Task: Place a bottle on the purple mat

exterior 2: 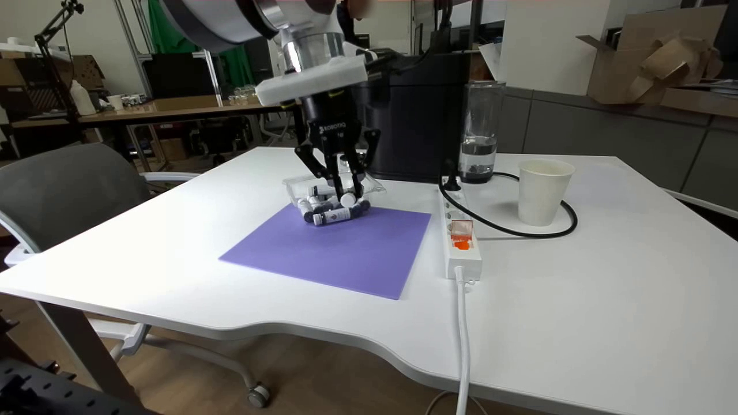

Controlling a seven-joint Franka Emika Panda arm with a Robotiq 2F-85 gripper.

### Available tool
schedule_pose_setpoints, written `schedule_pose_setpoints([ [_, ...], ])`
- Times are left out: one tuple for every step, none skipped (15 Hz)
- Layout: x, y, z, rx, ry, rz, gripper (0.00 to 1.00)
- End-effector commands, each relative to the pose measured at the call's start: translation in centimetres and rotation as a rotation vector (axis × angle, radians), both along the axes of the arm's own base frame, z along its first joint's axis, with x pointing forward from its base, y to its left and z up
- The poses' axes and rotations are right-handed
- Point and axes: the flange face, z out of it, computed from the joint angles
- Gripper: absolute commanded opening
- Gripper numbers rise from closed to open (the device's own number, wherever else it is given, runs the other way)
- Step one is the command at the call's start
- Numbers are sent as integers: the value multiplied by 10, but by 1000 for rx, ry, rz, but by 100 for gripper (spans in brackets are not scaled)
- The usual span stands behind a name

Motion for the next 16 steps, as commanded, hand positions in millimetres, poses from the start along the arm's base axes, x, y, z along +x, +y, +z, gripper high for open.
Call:
schedule_pose_setpoints([
  [-7,-8,-22,17,-29,-39,7],
  [-8,-9,-28,20,-36,-42,7],
  [-8,-10,-35,25,-39,-43,7],
  [-9,-11,-42,29,-41,-46,7],
  [-9,-12,-49,34,-41,-50,7],
  [-9,-13,-55,39,-43,-57,7],
  [-9,-14,-61,45,-47,-67,7],
  [-9,-15,-66,51,-49,-71,7],
  [-9,-15,-70,56,-52,-80,7],
  [-9,-15,-73,59,-54,-83,7],
  [-9,-15,-76,64,-57,-92,7],
  [-9,-15,-77,67,-60,-97,7],
  [-9,-16,-77,70,-63,-108,53],
  [-8,-16,-75,68,-68,-112,54],
  [-8,-16,-70,64,-73,-119,60],
  [-9,-16,-65,70,-71,-120,66],
])
